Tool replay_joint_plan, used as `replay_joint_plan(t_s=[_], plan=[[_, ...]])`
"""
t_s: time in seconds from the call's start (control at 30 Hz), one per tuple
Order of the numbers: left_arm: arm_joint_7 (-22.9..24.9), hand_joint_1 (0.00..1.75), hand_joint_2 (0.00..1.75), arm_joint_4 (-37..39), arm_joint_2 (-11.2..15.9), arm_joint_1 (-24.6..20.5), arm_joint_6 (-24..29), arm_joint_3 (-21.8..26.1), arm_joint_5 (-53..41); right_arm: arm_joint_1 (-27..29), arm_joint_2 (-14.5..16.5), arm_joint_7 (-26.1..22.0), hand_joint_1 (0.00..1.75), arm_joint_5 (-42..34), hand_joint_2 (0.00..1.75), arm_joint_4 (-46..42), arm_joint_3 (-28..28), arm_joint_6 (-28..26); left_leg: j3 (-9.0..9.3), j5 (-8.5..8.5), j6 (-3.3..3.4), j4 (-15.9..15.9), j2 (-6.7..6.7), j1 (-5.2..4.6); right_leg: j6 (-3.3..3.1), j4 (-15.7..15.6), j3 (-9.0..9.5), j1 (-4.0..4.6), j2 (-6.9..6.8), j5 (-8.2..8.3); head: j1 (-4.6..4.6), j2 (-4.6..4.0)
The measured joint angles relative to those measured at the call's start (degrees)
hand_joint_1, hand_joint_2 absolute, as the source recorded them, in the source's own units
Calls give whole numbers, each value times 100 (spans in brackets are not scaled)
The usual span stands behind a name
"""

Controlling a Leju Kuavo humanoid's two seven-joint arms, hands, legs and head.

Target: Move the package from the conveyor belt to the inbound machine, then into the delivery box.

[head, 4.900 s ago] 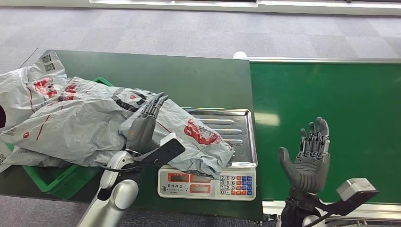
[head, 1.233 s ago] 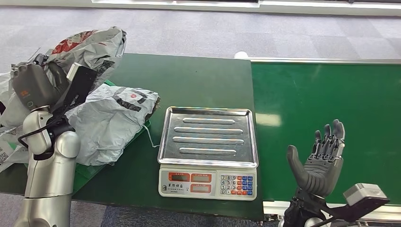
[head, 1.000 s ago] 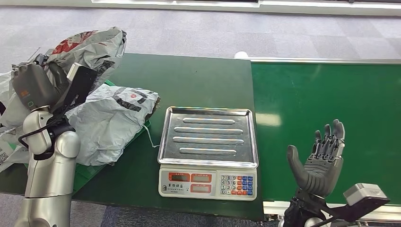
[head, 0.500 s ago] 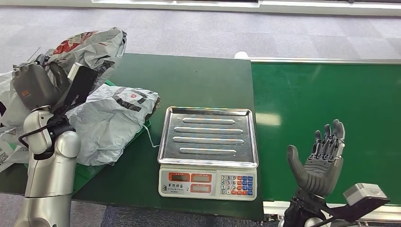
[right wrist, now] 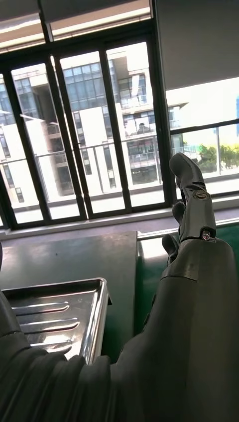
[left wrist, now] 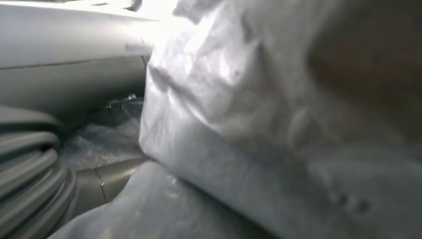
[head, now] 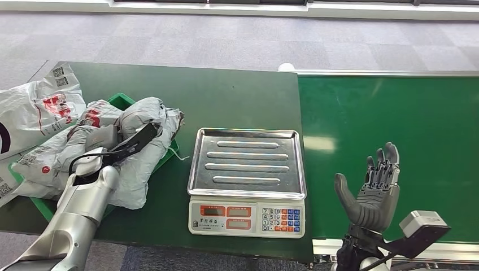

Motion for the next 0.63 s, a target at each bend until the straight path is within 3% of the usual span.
replay_joint_plan(t_s=[0.2, 0.23, 0.33, 0.37, 0.47, 0.63], plan=[[5, 175, 175, 113, 0, -30, -4, 1, -7, 0, -38, 0, 0, 0, 175, 10, 56, -7, 19, 2, -2, -1, 0, 1, 0, 1, 18, 0, 0, 0, 0, 0], [6, 145, 175, 124, 0, -32, -5, 1, -7, 0, -40, 0, 0, 0, 175, 11, 59, -7, 21, 2, -2, -2, 0, 1, 0, 1, 19, 0, 0, 0, 0, 0], [6, 14, 175, 141, 0, -34, -6, 7, -14, 0, -45, 1, 0, 0, 175, 11, 60, -12, 24, 2, -2, -2, 0, 0, 0, 1, 22, 0, 0, 0, 0, 0], [1, 0, 175, 141, -1, -32, 10, 17, -19, 0, -46, 1, 0, 1, 175, 11, 61, -18, 25, 2, -2, -2, 0, 0, 0, 1, 23, 0, 0, 0, 0, 0], [-81, 0, 175, 52, -29, 31, 337, 122, 46, 10, -46, 7, 0, 18, 175, 9, 62, -67, 27, 2, -2, -2, 2, 0, 0, 1, 22, 0, 1, 0, 0, 0], [-528, 0, 175, -547, -199, 437, 1683, 439, 668, 109, -45, 19, 0, 74, 175, -32, 62, -187, 15, 3, -3, -1, 4, 1, -1, 1, 7, 1, 5, 1, -1, 0]])
